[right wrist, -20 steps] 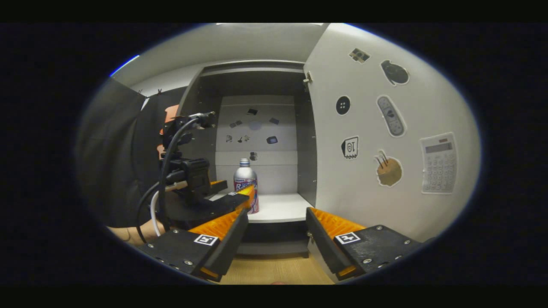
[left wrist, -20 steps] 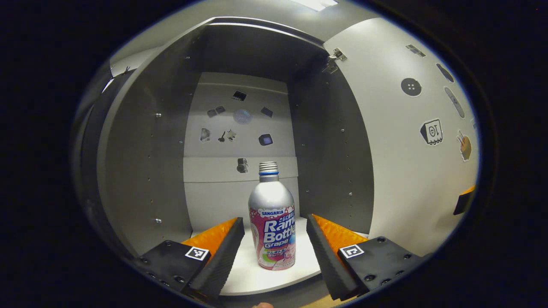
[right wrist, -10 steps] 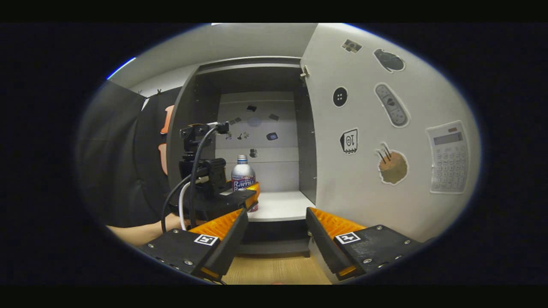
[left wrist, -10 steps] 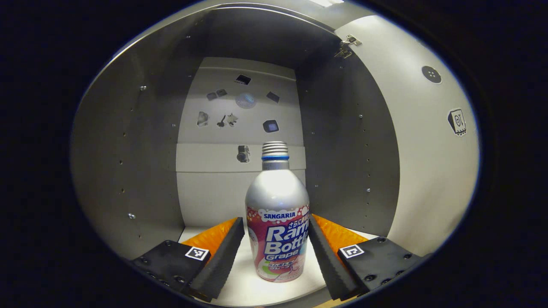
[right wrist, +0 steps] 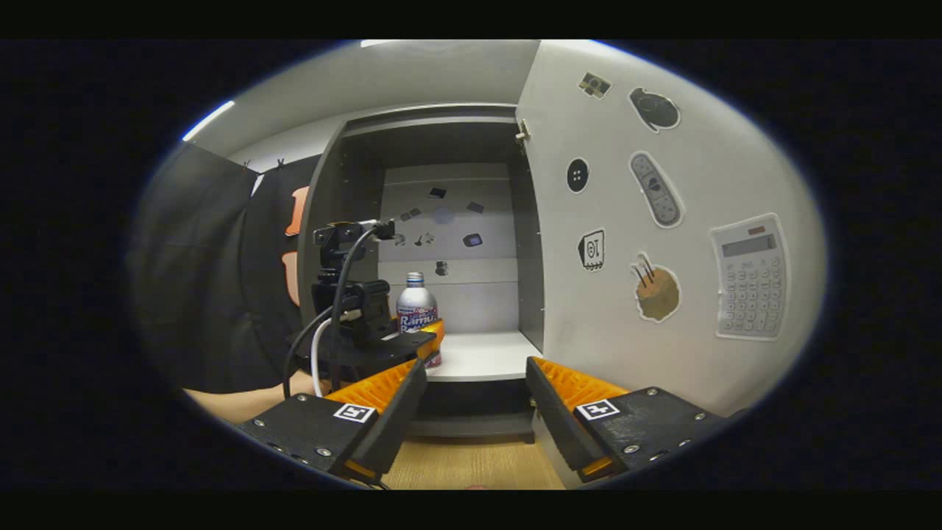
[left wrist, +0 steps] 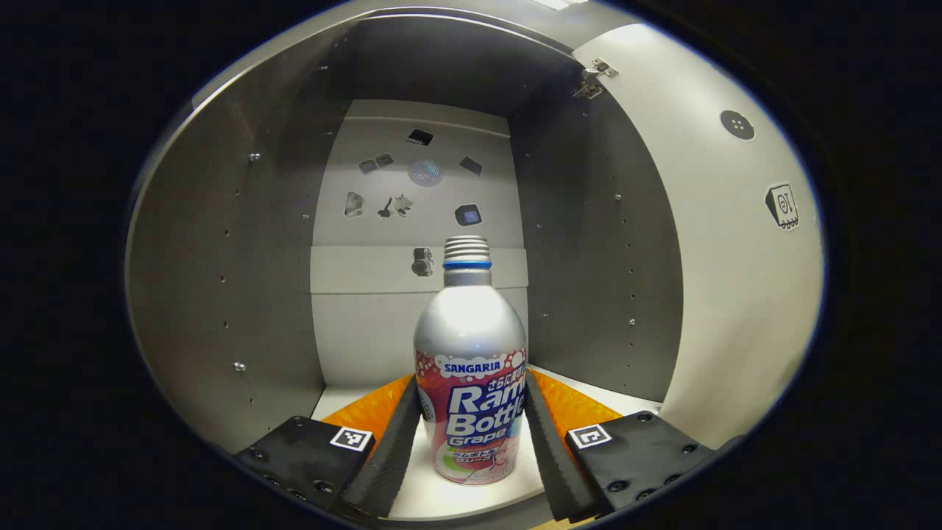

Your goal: Open the cabinet door with the right hand, grasp the bottle in the cabinet with the left hand and place it on the coaster, then close the cabinet door with the right hand.

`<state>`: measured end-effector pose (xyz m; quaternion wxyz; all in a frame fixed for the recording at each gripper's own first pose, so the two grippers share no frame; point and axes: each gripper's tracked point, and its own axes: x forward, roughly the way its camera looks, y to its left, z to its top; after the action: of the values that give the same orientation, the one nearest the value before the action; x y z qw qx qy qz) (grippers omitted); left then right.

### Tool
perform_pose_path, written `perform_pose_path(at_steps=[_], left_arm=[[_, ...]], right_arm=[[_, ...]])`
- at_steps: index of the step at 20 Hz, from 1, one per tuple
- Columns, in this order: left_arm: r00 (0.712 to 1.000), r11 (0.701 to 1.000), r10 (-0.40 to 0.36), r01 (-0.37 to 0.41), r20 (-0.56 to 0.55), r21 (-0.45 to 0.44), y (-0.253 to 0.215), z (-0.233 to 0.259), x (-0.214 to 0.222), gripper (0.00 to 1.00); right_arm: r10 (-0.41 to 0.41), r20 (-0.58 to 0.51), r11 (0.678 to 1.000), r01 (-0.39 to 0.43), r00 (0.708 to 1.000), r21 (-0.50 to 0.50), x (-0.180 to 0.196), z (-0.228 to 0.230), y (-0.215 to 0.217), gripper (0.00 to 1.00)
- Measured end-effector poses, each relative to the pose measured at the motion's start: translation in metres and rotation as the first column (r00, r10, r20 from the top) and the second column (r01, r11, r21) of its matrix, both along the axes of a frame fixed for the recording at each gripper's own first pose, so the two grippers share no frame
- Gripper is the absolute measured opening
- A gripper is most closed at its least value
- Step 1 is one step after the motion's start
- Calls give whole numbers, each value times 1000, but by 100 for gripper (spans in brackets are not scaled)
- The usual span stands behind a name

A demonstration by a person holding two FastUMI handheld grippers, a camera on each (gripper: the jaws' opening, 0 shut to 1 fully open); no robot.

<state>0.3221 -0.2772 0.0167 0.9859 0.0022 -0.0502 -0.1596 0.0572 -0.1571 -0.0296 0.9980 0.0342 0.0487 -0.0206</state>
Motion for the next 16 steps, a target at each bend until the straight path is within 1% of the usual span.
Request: perform_pose_path(at_steps=[4,6,9,11,13,15,16], left_arm=[[998,999,39,-38,41,-21,24,11,-46,82],[997,998,63,-61,44,-31,37,11,-70,80],[996,996,83,-81,42,-37,57,5,-112,82],[994,995,94,-92,50,-33,72,2,-139,83],[995,995,90,-88,47,-43,86,-2,-163,81],[996,995,85,-83,40,-50,102,-11,-184,82],[996,995,85,-83,39,-49,112,-15,-194,81]], right_arm=[[56,11,998,-56,998,6,-6,1,7,84],[87,1,996,-87,996,10,-10,-3,13,84],[122,-3,992,-122,992,0,-18,-4,28,84],[124,8,992,-124,992,-18,-27,0,40,84],[126,30,992,-125,992,-35,-36,7,56,84],[114,40,993,-112,993,-49,-45,11,72,84],[106,45,993,-103,993,-51,-51,12,81,84]])
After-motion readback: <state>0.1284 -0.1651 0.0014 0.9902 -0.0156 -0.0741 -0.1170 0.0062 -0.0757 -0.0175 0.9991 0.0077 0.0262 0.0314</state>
